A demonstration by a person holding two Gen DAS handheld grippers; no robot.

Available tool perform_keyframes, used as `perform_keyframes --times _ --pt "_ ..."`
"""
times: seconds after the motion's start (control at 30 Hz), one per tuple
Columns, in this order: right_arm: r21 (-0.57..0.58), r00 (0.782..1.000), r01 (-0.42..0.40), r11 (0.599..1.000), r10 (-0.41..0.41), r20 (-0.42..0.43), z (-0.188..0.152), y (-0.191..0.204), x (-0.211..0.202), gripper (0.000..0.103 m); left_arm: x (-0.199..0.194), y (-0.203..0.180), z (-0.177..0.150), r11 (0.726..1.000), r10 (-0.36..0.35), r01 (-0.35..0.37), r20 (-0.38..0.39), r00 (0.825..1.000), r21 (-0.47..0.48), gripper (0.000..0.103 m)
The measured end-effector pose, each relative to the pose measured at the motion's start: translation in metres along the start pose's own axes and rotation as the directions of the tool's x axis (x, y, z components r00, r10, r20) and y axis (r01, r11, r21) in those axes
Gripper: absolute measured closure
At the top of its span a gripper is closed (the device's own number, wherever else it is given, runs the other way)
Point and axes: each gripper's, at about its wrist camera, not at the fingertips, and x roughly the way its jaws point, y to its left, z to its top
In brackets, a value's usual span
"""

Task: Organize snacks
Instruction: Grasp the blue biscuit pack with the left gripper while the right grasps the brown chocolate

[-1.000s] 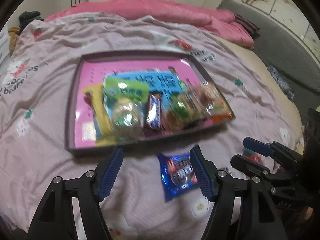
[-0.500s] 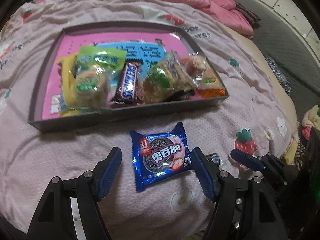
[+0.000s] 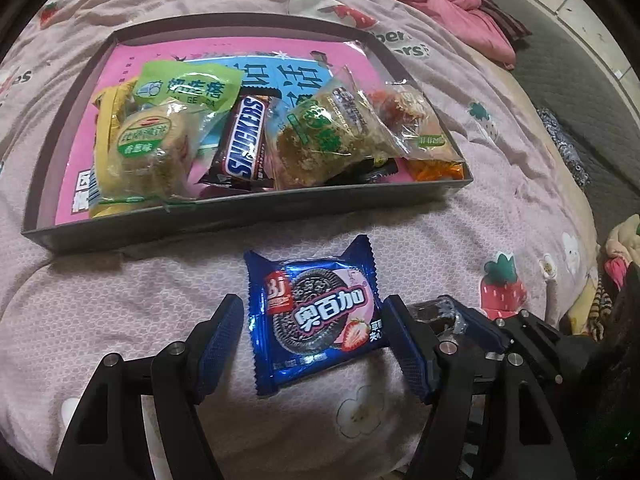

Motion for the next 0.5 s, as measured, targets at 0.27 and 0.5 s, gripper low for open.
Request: perform_keyframes --times 0.27,0.5 --pt "0.113 0.998 0.042 0.993 -0.047 0.048 0.006 -0.039 -0.024 0.066 0.006 -0.012 0.000 0.999 0.035 -0.035 0.009 0.999 0.030 0.031" --pt "0.168 0.994 0.021 0.986 -0.039 0.102 0.015 -0.057 -0.034 0.066 0.013 -0.024 -0.003 0.993 0.080 -0.081 0.013 0.997 0.090 0.046"
